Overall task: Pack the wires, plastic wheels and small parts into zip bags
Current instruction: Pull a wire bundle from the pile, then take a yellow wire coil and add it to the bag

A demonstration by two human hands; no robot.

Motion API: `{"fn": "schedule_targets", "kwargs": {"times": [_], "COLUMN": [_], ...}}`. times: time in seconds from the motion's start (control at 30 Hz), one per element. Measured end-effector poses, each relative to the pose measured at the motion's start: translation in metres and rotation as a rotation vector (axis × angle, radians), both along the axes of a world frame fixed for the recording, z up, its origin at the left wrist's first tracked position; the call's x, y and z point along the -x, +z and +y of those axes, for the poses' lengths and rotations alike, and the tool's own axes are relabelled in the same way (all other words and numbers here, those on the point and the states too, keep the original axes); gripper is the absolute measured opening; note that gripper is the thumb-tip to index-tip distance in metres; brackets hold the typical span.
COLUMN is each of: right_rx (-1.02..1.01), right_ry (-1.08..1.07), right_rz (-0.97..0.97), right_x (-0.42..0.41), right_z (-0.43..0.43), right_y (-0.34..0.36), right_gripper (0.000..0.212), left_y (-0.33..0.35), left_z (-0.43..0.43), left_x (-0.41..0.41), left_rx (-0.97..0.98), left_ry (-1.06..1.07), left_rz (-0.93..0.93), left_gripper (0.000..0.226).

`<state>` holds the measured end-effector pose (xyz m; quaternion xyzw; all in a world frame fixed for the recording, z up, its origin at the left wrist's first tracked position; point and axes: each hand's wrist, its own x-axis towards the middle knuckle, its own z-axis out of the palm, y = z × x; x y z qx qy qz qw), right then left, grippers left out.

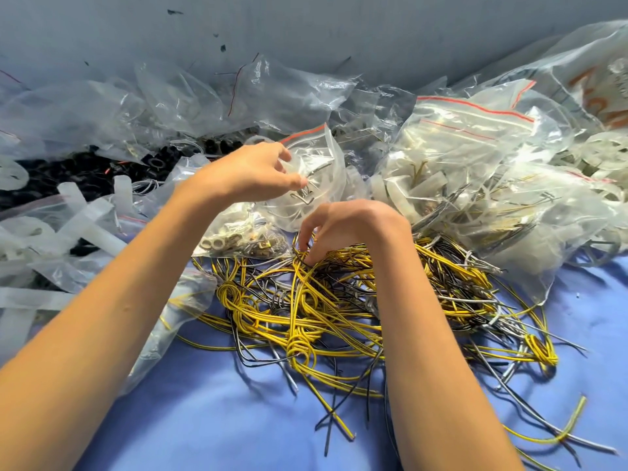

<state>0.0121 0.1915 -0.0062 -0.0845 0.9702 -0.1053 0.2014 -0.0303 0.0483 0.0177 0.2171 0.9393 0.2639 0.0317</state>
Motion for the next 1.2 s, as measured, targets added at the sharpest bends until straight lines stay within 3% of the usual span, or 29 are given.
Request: {"fn": "schedule_targets", "kwargs": {"times": [0.17,0.57,0.73,0.83,0.97,1.2], "right_rx": [-0.001,0.21,0.346,0.34,0.352,0.39], "right_ry": [0.031,0.014,0.002,-0.006,-0.043,-0.066], "right_rz": [0.008,0.131,0.057,0.073,0.117,0.13], "right_x": [0.002,-0.017,-0.017,-0.013,-0.014,-0.022], "right_z": [-0.001,0.014,0.016,0.017,0.022,0.035], "right_y": [-0.006,0.035,0.027,0.025,0.025,0.032], "right_gripper": [0.014,0.012,0.012,0.009,0.014,0.013], "left_y": [-0.003,0.002,0.003,0.006,0.01,0.01], "left_z": [0.002,0.0,0.001,-0.001,-0.003,-0.008], "left_x": [-0.001,-0.003,-0.008,-0.01,-0.013,-0.01], "left_rx": [-0.006,-0.065,-0.16,-0.092,0.041,0.141], "left_ry": [0.009,-0.03,-0.161,-0.248,-0.349,-0.394], "left_rz": [-0.008,0.095,0.105,0.144,0.058,-0.004], "left_gripper": [0.059,0.052,0.034,0.022,0.009,0.028]}}
